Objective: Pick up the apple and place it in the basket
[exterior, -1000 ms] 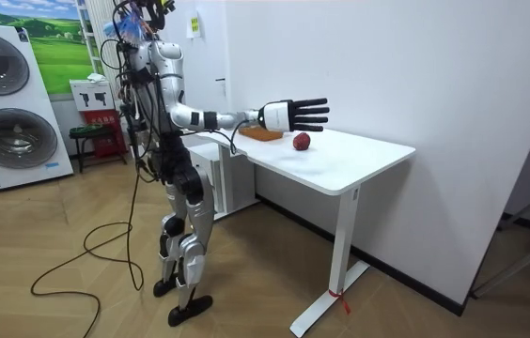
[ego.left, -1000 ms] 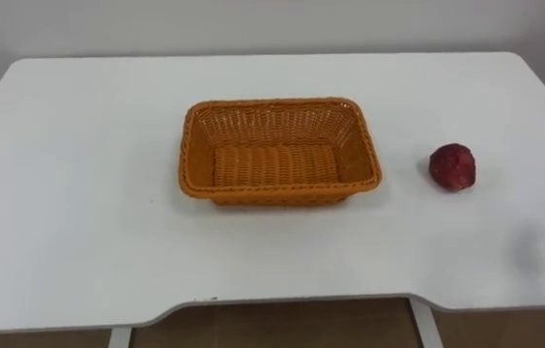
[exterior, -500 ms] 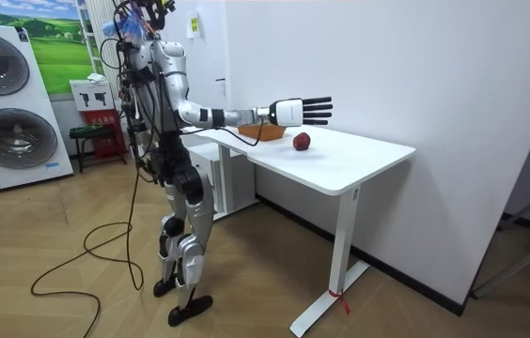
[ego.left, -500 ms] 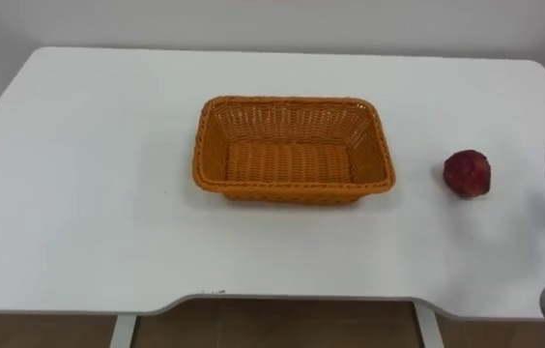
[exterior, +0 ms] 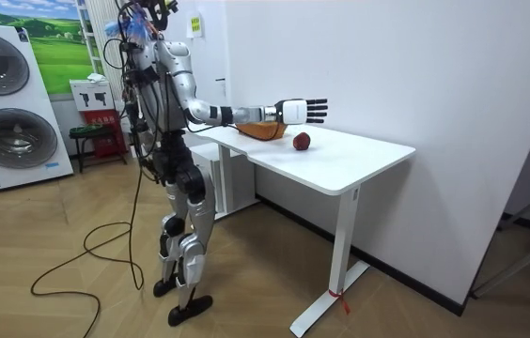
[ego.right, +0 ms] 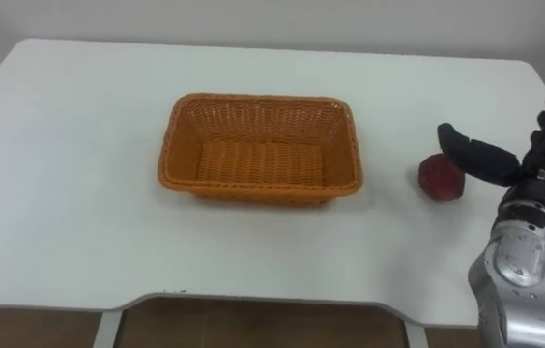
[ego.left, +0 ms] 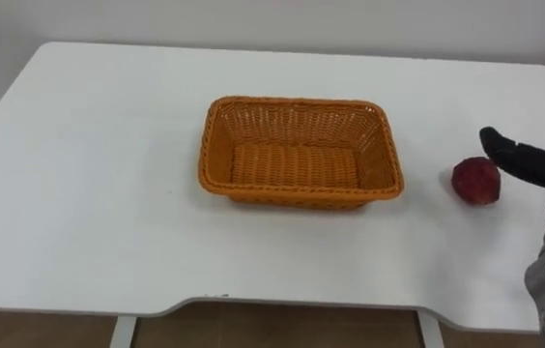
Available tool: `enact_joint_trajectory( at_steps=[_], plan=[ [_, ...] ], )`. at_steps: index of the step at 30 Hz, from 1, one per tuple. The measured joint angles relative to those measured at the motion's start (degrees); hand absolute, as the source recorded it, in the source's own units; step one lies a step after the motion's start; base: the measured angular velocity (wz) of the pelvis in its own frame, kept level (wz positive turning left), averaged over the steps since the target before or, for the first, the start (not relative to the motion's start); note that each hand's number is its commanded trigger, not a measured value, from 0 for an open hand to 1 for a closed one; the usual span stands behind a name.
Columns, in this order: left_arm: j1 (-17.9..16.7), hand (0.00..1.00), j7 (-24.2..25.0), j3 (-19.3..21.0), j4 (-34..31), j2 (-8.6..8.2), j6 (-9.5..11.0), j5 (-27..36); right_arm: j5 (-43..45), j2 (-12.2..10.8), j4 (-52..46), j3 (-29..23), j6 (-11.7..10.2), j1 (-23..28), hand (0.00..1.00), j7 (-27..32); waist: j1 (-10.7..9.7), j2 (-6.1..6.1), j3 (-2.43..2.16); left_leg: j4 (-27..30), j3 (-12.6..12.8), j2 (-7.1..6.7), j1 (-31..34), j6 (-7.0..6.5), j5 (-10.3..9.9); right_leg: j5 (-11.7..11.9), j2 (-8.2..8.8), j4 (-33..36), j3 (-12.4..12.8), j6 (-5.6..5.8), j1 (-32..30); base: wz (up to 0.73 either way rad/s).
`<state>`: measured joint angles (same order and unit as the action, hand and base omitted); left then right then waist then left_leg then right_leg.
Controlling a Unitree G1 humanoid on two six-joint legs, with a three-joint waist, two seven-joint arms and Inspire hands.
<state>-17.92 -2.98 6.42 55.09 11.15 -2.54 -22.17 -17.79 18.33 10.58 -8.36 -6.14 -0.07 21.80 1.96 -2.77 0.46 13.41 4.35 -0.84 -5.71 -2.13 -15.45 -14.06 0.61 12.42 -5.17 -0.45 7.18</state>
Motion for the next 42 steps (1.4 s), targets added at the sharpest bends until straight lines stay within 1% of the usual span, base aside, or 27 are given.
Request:
enact_joint_trajectory(
  at_steps=[7, 10, 11, 13, 14, 17, 19, 21, 26, 29, 37, 39, 42],
  plan=[
    [-0.5, 0.00, 0.2, 0.0, 0.0, 0.00, 0.0, -0.1, 0.3, 0.0, 1.2, 1.1, 0.3, 0.0, 0.00, -4.5, 0.0, -0.13, -0.07, 0.0, -0.3, -0.13, -0.1, 0.00, 0.0, 0.0, 0.07, -0.8, -0.3, 0.01, 0.7, 0.01],
    [-0.5, 0.00, 1.0, 0.0, 0.0, 0.06, -0.2, -1.1, 2.4, 0.0, 4.6, 1.0, 1.5, 0.0, 0.00, -5.7, 0.0, -0.49, -0.16, 0.1, -0.8, -0.19, -0.1, 0.00, 0.0, 0.0, 0.14, -0.8, -1.1, 0.01, 0.9, 0.11],
    [-0.5, 0.00, 1.6, 0.0, 0.0, 0.05, -0.3, -1.2, 2.7, 0.0, 5.0, 1.1, 2.6, 0.0, 0.00, -6.1, 0.0, -0.52, -0.14, 0.2, -0.8, -0.19, 0.0, 0.00, 0.0, 0.0, 0.14, -0.9, -1.1, 0.01, 0.9, 0.00],
    [-0.5, 0.00, 2.4, 0.0, 0.0, 0.06, -0.9, -1.2, 2.7, 0.0, 5.3, 1.1, 3.0, 0.0, 0.00, -6.6, 0.0, -0.52, -0.14, 0.2, -0.8, -0.19, 0.0, 0.00, 0.0, 0.0, 0.14, -0.8, -1.2, 0.01, 0.9, 0.00],
    [-0.5, 0.00, 2.7, 0.0, 0.0, 0.06, -1.2, -1.2, 2.7, 0.0, 5.3, 1.1, 3.1, 0.0, 0.00, -6.7, 0.0, -0.54, -0.14, 0.2, -0.9, -0.19, 0.0, 0.00, 0.0, 0.0, 0.14, -0.8, -1.2, 0.01, 0.9, 0.00],
    [-0.6, 0.00, 3.4, 0.1, 0.0, 0.06, -1.2, -2.3, 3.1, 0.1, 7.1, 1.0, 3.1, -0.2, 0.00, -7.0, 0.0, -0.86, -0.22, 0.3, -1.3, -0.26, 0.0, 0.00, 0.0, 0.0, 0.16, -0.8, -1.5, 0.01, 1.4, 0.07],
    [-0.6, 0.00, 3.7, 0.2, 0.0, 0.06, -1.2, -2.4, 3.1, 0.1, 8.8, 1.0, 3.0, -0.8, 0.00, -7.5, 0.1, -1.07, -0.11, 0.4, -1.4, -0.31, -0.1, 0.00, 0.0, 0.0, 0.21, -0.8, -1.8, 0.01, 1.6, 0.05],
    [-0.5, 0.00, 3.7, 0.2, 0.0, 0.07, -1.2, -2.4, 3.0, 0.4, 11.9, 0.9, 3.0, -1.8, 0.00, -7.9, 0.1, -1.30, -0.12, 0.4, -1.4, -0.33, -0.5, 0.00, 0.0, 0.0, 0.24, -0.8, -1.8, 0.01, 1.9, 0.00],
    [-0.6, 0.00, 3.7, 0.2, 0.1, 0.07, -1.1, -2.3, 3.0, 0.4, 18.0, 0.9, 3.0, -3.4, 0.00, -8.7, 0.1, -1.31, -0.11, 0.5, -1.4, -0.33, -0.9, 0.00, 0.0, 0.0, 0.24, -0.9, -1.9, 0.01, 2.5, 0.00],
    [-0.6, 0.00, 3.7, 0.2, 0.1, 0.07, -1.2, -2.3, 3.1, 0.4, 20.8, 0.9, 3.0, -3.4, 0.00, -8.7, -0.1, -1.19, -0.06, 0.8, -1.6, -0.35, -0.7, 0.00, 0.0, 0.0, 0.34, -0.9, -2.6, 0.01, 2.6, 0.06],
    [-0.6, 0.00, 3.9, 0.2, 0.0, 0.07, -1.2, -2.3, 3.4, 0.5, 22.3, 0.8, 3.0, -3.4, 0.00, -8.7, -0.1, -1.10, -0.13, 1.4, -1.9, -0.39, -0.4, 0.00, 0.0, 0.0, 0.38, -0.8, -3.0, 0.01, 2.7, 0.01],
    [-0.6, 0.00, 4.2, 0.2, 0.1, 0.07, -1.2, -2.3, 5.0, 0.5, 22.9, 0.8, 3.0, -3.4, 0.00, -8.7, -0.1, -1.23, -0.23, 1.5, -2.1, -0.41, -0.4, 0.00, 0.0, 0.0, 0.42, -0.8, -3.3, 0.01, 2.7, 0.02],
    [-0.8, 0.00, 4.9, 0.2, 0.1, 0.06, -1.2, -2.3, 5.1, 0.6, 23.5, 0.9, 3.0, -3.4, 0.00, -8.7, 0.1, -1.35, -0.38, 1.6, -2.2, -0.41, -0.7, 0.01, 0.0, 0.0, 0.40, -0.8, -3.3, 0.01, 3.0, 0.00]
  ],
)
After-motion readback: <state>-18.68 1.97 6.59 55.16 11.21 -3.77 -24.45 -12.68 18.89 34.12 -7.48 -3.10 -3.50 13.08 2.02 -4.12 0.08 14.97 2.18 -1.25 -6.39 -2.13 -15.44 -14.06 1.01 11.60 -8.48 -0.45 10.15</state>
